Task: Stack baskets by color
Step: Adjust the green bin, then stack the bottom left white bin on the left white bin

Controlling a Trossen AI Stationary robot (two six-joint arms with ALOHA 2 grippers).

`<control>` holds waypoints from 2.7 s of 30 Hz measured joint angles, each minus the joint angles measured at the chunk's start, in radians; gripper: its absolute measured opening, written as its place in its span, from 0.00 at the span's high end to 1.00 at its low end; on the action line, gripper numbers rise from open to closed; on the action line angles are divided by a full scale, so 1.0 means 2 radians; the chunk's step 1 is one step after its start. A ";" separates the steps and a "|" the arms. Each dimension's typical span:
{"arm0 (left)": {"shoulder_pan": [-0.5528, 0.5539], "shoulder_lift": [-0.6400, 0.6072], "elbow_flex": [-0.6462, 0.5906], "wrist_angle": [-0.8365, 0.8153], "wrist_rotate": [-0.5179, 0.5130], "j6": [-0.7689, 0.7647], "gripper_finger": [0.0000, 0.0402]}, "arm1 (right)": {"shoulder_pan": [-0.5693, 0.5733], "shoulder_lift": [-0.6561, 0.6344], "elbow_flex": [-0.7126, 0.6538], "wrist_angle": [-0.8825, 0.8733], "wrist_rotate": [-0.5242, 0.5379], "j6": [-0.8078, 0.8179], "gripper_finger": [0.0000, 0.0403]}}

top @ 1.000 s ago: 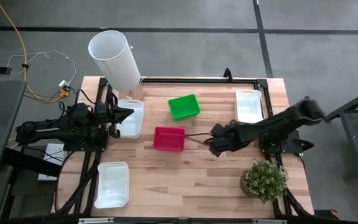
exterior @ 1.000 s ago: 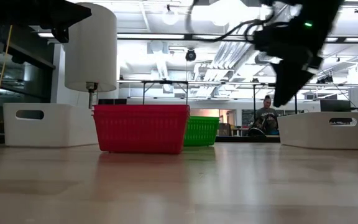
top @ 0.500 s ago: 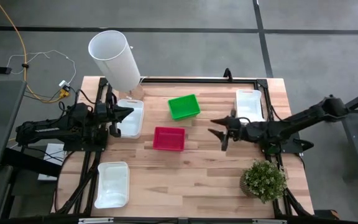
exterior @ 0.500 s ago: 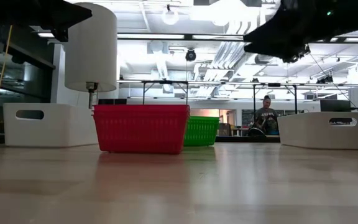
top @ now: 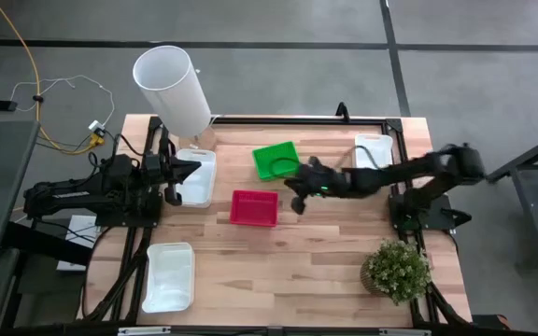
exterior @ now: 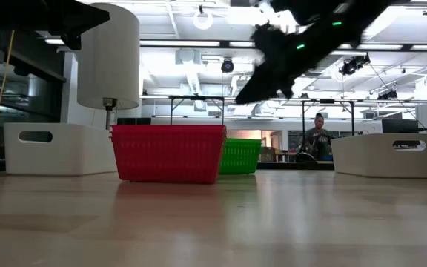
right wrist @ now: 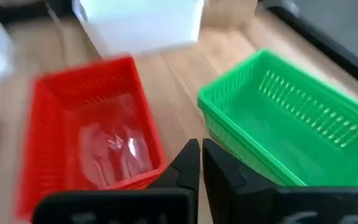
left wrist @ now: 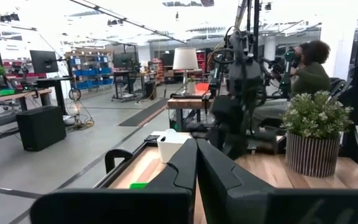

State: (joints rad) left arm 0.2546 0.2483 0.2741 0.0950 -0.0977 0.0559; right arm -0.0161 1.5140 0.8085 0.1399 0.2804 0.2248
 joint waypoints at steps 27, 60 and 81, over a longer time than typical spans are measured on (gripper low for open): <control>0.000 0.000 0.000 0.000 -0.006 0.000 1.00 | -0.076 0.215 0.260 -0.202 -0.105 -0.007 1.00; 0.000 0.000 0.000 -0.026 -0.007 -0.009 1.00 | 0.004 -0.136 -0.074 0.051 -0.051 -0.075 1.00; 0.000 0.000 0.000 -0.023 -0.007 -0.021 1.00 | 0.058 -0.243 -0.224 0.273 0.018 -0.117 1.00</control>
State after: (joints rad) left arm 0.2543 0.2484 0.2745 0.0487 -0.1123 0.0141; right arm 0.0990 1.0275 0.3599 0.6853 0.3157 -0.0082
